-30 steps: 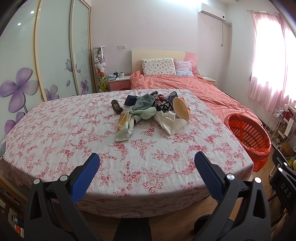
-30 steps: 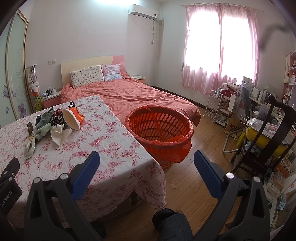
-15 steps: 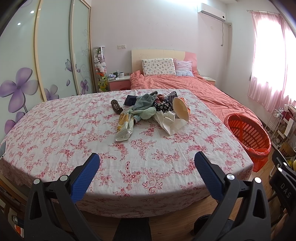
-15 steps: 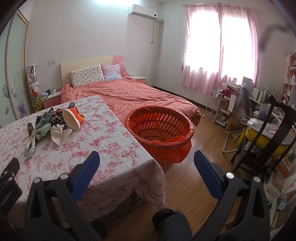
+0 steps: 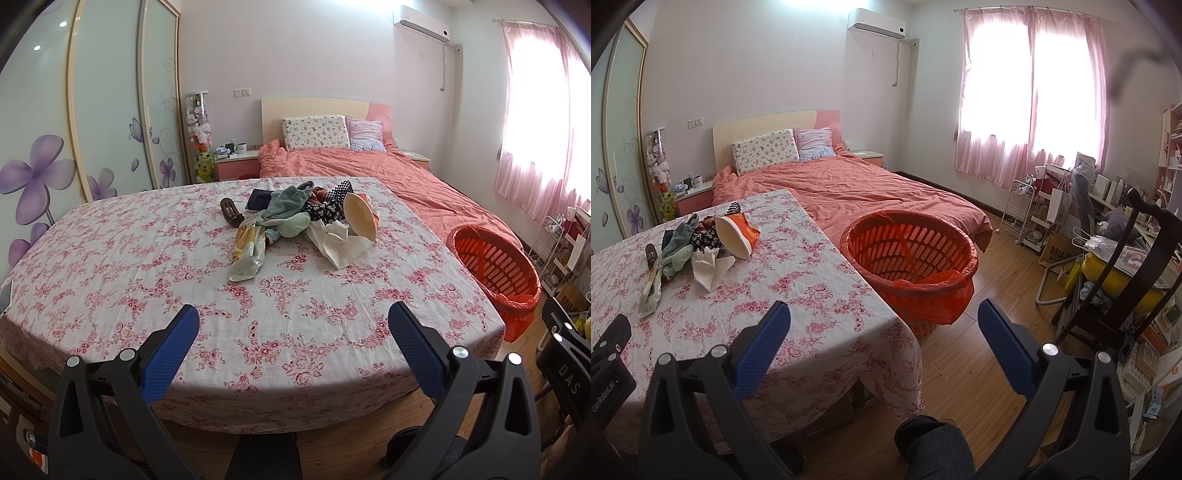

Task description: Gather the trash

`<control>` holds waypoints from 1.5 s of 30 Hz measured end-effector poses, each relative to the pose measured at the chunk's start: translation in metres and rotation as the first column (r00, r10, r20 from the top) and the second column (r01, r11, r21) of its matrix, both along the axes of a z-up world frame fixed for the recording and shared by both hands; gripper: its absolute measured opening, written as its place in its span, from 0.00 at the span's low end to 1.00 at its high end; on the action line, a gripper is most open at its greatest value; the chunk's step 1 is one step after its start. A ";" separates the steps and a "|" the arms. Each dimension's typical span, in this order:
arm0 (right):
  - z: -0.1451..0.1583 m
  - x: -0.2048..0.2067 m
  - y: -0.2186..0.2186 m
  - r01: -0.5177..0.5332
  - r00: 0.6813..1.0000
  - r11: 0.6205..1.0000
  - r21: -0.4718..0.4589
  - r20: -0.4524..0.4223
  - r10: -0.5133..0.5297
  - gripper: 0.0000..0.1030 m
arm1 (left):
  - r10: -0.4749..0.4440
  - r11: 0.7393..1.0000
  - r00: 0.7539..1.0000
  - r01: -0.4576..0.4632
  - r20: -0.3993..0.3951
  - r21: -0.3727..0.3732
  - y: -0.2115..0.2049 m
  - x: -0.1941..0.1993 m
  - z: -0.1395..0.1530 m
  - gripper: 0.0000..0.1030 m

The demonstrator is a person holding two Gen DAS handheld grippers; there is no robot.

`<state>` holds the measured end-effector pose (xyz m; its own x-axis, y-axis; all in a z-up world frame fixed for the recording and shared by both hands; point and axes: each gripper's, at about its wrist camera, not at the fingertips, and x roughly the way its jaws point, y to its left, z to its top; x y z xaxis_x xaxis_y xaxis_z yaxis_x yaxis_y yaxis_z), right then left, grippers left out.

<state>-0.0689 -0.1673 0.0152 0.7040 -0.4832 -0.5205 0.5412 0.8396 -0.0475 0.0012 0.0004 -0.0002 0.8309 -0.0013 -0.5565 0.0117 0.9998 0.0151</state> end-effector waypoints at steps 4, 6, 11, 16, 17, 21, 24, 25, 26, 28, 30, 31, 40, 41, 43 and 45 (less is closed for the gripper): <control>0.000 0.000 0.000 0.000 1.000 1.000 0.000 0.000 0.000 0.97 | 0.000 1.000 1.000 0.000 0.000 0.001 0.000 0.000 0.000 0.98; 0.000 0.000 0.000 0.000 1.000 1.000 0.000 0.000 0.000 0.97 | 0.000 1.000 1.000 0.000 -0.001 0.000 0.000 0.000 0.000 0.98; 0.000 0.001 0.000 0.001 1.000 1.000 0.000 -0.001 -0.001 0.97 | 0.000 1.000 1.000 0.000 -0.002 0.000 -0.001 0.000 -0.002 0.98; -0.001 0.001 0.000 0.001 1.000 1.000 0.000 -0.001 -0.001 0.97 | 0.000 1.000 1.000 0.000 -0.002 0.000 -0.001 0.000 -0.002 0.98; -0.001 0.001 0.000 0.001 1.000 1.000 0.000 -0.002 -0.001 0.97 | 0.000 1.000 1.000 0.000 -0.002 0.000 0.000 0.000 -0.001 0.98; -0.001 0.001 0.000 0.001 1.000 1.000 0.000 -0.002 -0.001 0.97 | 0.000 1.000 1.000 0.000 -0.003 0.000 -0.001 0.000 -0.001 0.98; -0.002 0.002 -0.001 0.001 1.000 1.000 0.000 -0.003 -0.001 0.97 | 0.001 1.000 1.000 -0.001 -0.004 0.000 0.000 0.000 -0.001 0.98; -0.002 0.002 -0.001 0.001 1.000 1.000 0.000 -0.003 -0.001 0.97 | 0.001 1.000 1.000 -0.001 -0.005 -0.001 0.000 0.000 -0.002 0.98; -0.002 0.003 -0.001 0.001 1.000 1.000 0.001 -0.004 -0.001 0.97 | 0.001 1.000 1.000 -0.001 -0.006 -0.001 -0.002 0.000 -0.004 0.98; -0.002 0.003 -0.001 0.002 1.000 1.000 0.001 -0.005 -0.002 0.97 | 0.004 1.000 1.000 -0.004 -0.008 0.001 -0.003 0.000 -0.007 0.98; -0.001 0.004 0.000 0.002 1.000 1.000 0.000 -0.004 -0.002 0.97 | 0.007 1.000 1.000 -0.007 -0.012 0.001 -0.004 0.002 -0.009 0.98; -0.001 0.005 0.000 0.003 1.000 1.000 -0.003 -0.004 -0.003 0.97 | 0.011 1.000 1.000 -0.011 -0.017 0.000 -0.004 0.004 -0.013 0.98; -0.017 0.051 -0.007 -0.060 0.998 0.998 0.028 -0.026 0.060 0.97 | 0.099 0.994 0.985 -0.106 -0.138 -0.042 0.041 0.052 -0.032 0.98; -0.020 0.059 -0.008 -0.075 0.996 0.997 0.033 -0.035 0.076 0.97 | 0.104 0.992 0.983 -0.113 -0.152 -0.048 0.046 0.058 -0.034 0.98; -0.025 0.073 -0.008 -0.105 0.993 0.993 0.045 -0.055 0.107 0.97 | 0.108 0.991 0.978 -0.121 -0.176 -0.063 0.057 0.071 -0.037 0.98; -0.027 0.089 -0.008 -0.132 0.989 0.990 0.059 -0.065 0.135 0.97 | 0.116 0.989 0.975 -0.130 -0.188 -0.064 0.066 0.083 -0.041 0.98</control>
<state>0.0198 -0.1750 -0.0120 0.7217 -0.3568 -0.5932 0.4211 0.9064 -0.0328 0.0837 0.0662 -0.0408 0.7114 0.0467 -0.7013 -0.1161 0.9919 -0.0518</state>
